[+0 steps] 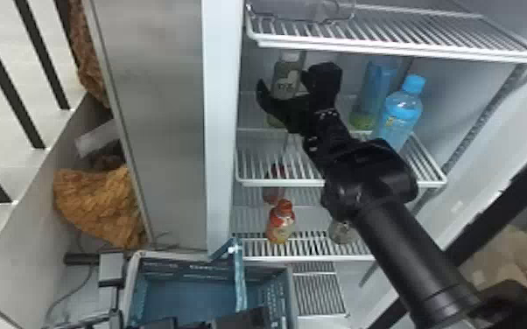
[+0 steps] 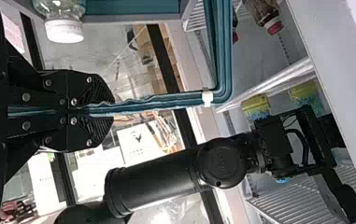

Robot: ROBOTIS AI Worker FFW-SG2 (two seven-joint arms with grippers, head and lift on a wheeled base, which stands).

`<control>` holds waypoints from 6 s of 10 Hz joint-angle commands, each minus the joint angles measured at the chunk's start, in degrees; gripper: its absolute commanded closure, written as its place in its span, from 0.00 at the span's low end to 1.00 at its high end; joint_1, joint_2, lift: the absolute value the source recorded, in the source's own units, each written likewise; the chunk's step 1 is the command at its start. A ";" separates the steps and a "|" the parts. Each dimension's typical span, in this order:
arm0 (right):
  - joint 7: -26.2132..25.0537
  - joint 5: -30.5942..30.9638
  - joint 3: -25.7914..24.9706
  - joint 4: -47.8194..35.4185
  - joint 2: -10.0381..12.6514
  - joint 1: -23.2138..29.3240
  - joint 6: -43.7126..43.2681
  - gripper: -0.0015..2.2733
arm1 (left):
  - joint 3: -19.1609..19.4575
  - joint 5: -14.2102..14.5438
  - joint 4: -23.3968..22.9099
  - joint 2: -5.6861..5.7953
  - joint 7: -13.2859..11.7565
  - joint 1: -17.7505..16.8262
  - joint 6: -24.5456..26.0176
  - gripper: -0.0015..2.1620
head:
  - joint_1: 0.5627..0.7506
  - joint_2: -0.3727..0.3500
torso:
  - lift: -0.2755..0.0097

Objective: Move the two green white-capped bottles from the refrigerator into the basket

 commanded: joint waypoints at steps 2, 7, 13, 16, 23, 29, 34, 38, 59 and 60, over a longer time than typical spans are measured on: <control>-0.16 -0.11 0.08 0.39 0.00 -0.05 1.45 0.34 | 0.11 0.21 0.04 0.00 0.00 0.14 0.00 0.55 | 0.70 0.32 | 0.95; -0.60 -1.26 0.08 0.11 0.00 0.52 0.04 0.39 | 0.22 0.43 0.04 -0.09 0.00 0.28 0.00 0.55 | 0.70 0.31 | 0.95; -0.69 -1.37 -1.52 -7.20 0.18 6.99 -2.91 0.39 | 0.79 0.89 0.04 -0.09 -0.09 1.69 -0.42 0.55 | 0.70 0.32 | 0.95; -0.25 0.46 -4.14 -17.61 0.18 13.45 -0.66 0.39 | 1.25 1.12 -0.24 -0.09 -0.27 2.25 -0.56 0.55 | 0.70 0.32 | 0.95; 2.48 1.83 -8.48 -34.76 -0.18 24.85 4.12 0.39 | 1.93 1.35 -0.67 -0.18 -0.36 3.23 -0.56 0.55 | 0.70 0.29 | 0.95; 4.59 -0.68 -9.51 -53.75 -2.02 35.25 14.53 0.39 | 2.39 1.35 -0.95 -0.35 -0.36 3.65 -0.56 0.55 | 0.70 0.29 | 0.95; 5.90 -3.43 -11.11 -68.23 -3.69 45.66 20.72 0.39 | 2.50 1.35 -0.95 -0.26 -0.36 3.65 -0.56 0.55 | 0.70 0.29 | 0.95; 7.31 -5.94 -13.40 -79.20 -3.78 55.36 24.79 0.39 | 2.62 1.35 -0.95 -0.26 -0.36 3.80 -0.42 0.55 | 0.70 0.29 | 0.95; 22.16 -6.05 -19.23 -79.20 -2.11 65.06 49.40 0.40 | 2.73 1.23 -0.95 -0.09 -0.53 4.50 0.00 0.55 | 0.70 0.19 | 0.95; 22.43 -7.54 -17.74 -75.54 -2.46 63.38 48.00 0.40 | 2.73 1.23 -0.95 -0.09 -0.53 4.50 0.00 0.55 | 0.70 0.23 | 0.95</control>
